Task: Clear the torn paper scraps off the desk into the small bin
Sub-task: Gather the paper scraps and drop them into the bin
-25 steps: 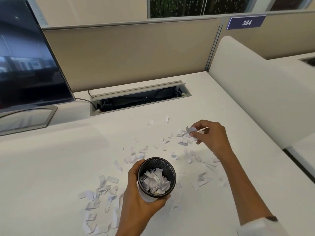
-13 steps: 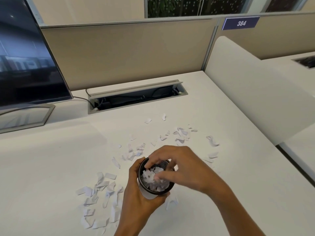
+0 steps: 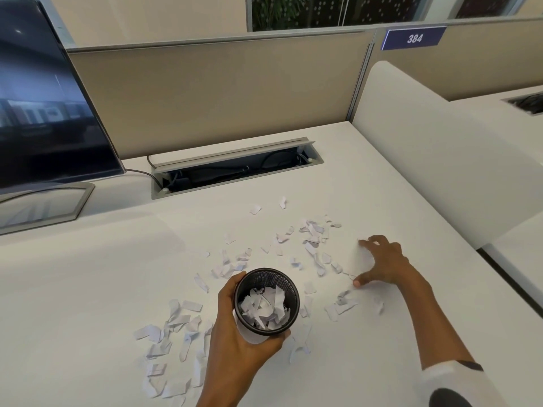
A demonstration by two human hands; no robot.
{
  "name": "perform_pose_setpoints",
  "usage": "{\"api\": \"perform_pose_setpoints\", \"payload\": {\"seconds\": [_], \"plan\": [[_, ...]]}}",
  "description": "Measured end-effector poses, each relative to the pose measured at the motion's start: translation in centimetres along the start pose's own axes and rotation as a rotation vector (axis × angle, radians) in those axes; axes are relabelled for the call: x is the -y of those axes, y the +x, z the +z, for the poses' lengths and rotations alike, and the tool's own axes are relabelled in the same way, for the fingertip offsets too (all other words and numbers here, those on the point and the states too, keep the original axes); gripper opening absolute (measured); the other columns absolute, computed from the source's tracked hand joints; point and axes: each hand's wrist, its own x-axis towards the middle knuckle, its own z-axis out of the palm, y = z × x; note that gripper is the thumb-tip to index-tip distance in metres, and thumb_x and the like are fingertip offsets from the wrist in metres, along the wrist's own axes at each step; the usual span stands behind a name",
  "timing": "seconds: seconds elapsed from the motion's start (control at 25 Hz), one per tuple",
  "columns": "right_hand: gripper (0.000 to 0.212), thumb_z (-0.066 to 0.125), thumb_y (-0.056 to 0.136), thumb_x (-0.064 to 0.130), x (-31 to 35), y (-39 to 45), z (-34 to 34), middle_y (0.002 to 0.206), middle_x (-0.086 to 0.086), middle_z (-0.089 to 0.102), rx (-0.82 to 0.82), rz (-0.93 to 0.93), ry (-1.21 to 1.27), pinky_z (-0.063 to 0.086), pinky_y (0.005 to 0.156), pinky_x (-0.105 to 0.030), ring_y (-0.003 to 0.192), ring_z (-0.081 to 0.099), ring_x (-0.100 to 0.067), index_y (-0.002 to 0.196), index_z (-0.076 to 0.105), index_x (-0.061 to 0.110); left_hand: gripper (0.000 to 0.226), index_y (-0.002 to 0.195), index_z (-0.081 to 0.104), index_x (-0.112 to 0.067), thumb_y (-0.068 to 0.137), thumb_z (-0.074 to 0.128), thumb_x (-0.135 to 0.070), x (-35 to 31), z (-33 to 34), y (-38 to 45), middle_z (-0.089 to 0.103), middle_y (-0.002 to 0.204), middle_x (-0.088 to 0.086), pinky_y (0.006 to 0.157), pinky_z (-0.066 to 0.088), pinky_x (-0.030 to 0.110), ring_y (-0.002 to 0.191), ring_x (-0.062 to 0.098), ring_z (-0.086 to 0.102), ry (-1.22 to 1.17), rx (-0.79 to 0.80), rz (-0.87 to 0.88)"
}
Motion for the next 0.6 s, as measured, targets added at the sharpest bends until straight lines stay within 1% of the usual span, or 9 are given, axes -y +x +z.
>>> {"api": "perform_pose_setpoints", "payload": {"seconds": [0.08, 0.16, 0.24, 0.28, 0.32, 0.36, 0.44, 0.52, 0.6], "plan": [[0.081, 0.086, 0.061, 0.024, 0.0, 0.0, 1.0, 0.13, -0.008, 0.041, -0.123, -0.036, 0.167, 0.039, 0.092, -0.035, 0.12, 0.038, -0.03, 0.132, 0.049, 0.017, 0.098, 0.126, 0.042, -0.034, 0.037, 0.083, -0.031, 0.1, -0.1, 0.1, 0.057, 0.123, -0.019, 0.098, 0.049, 0.039, 0.114, 0.001, 0.054, 0.007, 0.004, -0.003], [0.049, 0.083, 0.063, 0.012, 0.3, -0.3, 1.8, 0.107, -0.008, 0.049, -0.211, -0.071, 0.317, 0.041, 0.08, -0.032, 0.103, 0.051, -0.03, 0.109, 0.064, 0.013, 0.097, 0.125, 0.041, -0.037, 0.038, 0.082, -0.033, 0.3, -0.1, 0.1, 0.056, 0.12, -0.025, 0.096, 0.048, 0.032, 0.114, -0.001, 0.053, 0.015, 0.008, 0.013], [0.023, 0.077, 0.069, 0.005, 0.9, -0.7, 2.4, 0.097, -0.009, 0.056, -0.261, -0.091, 0.346, 0.043, 0.075, -0.031, 0.09, 0.058, -0.028, 0.09, 0.069, 0.011, 0.095, 0.124, 0.041, -0.039, 0.039, 0.083, -0.031, 0.4, -0.1, 0.2, 0.055, 0.119, -0.03, 0.093, 0.048, 0.025, 0.114, -0.004, 0.053, 0.023, 0.009, 0.03], [0.015, 0.072, 0.071, 0.002, 1.3, -0.9, 2.7, 0.094, -0.01, 0.06, -0.281, -0.098, 0.342, 0.045, 0.074, -0.031, 0.085, 0.06, -0.027, 0.083, 0.07, 0.01, 0.094, 0.124, 0.041, -0.039, 0.04, 0.084, -0.029, 0.5, -0.1, 0.2, 0.054, 0.119, -0.031, 0.092, 0.047, 0.023, 0.113, -0.005, 0.052, 0.028, 0.009, 0.035], [0.012, 0.068, 0.072, -0.001, 1.6, -1.1, 2.9, 0.089, -0.01, 0.064, -0.298, -0.104, 0.343, 0.047, 0.073, -0.031, 0.081, 0.061, -0.027, 0.078, 0.07, 0.01, 0.094, 0.123, 0.04, -0.039, 0.041, 0.084, -0.026, 0.6, -0.1, 0.2, 0.054, 0.119, -0.032, 0.091, 0.047, 0.022, 0.113, -0.006, 0.052, 0.032, 0.008, 0.041], [0.015, 0.065, 0.071, -0.003, 1.8, -1.3, 3.0, 0.085, -0.009, 0.066, -0.312, -0.105, 0.353, 0.048, 0.071, -0.032, 0.076, 0.061, -0.026, 0.074, 0.07, 0.01, 0.094, 0.124, 0.04, -0.04, 0.042, 0.084, -0.025, 0.6, -0.1, 0.3, 0.054, 0.119, -0.03, 0.09, 0.047, 0.021, 0.114, -0.005, 0.052, 0.04, 0.007, 0.047], [0.017, 0.063, 0.069, -0.006, 2.2, -1.9, 2.8, 0.08, -0.009, 0.069, -0.325, -0.096, 0.411, 0.05, 0.07, -0.031, 0.071, 0.06, -0.024, 0.07, 0.07, 0.009, 0.094, 0.124, 0.04, -0.039, 0.041, 0.084, -0.03, 0.7, -0.1, 0.3, 0.056, 0.121, -0.025, 0.089, 0.047, 0.019, 0.114, -0.003, 0.053, 0.061, 0.004, 0.059], [0.016, 0.066, 0.068, -0.005, 2.9, -3.1, 2.2, 0.078, -0.01, 0.072, -0.326, -0.09, 0.551, 0.051, 0.067, -0.029, 0.066, 0.063, -0.023, 0.068, 0.071, 0.01, 0.094, 0.125, 0.04, -0.038, 0.041, 0.083, -0.031, 0.9, -0.2, 0.4, 0.057, 0.122, -0.021, 0.09, 0.048, 0.021, 0.114, -0.002, 0.054, 0.077, 0.0, 0.069], [0.018, 0.071, 0.069, -0.003, 4.1, -4.8, 0.9, 0.074, -0.008, 0.073, -0.311, -0.133, 0.768, 0.05, 0.067, -0.026, 0.059, 0.067, -0.021, 0.066, 0.071, 0.015, 0.094, 0.125, 0.04, -0.038, 0.043, 0.084, -0.03, 1.0, -0.2, 0.4, 0.056, 0.123, -0.021, 0.092, 0.048, 0.02, 0.115, 0.0, 0.053, 0.088, 0.001, 0.081]]}}
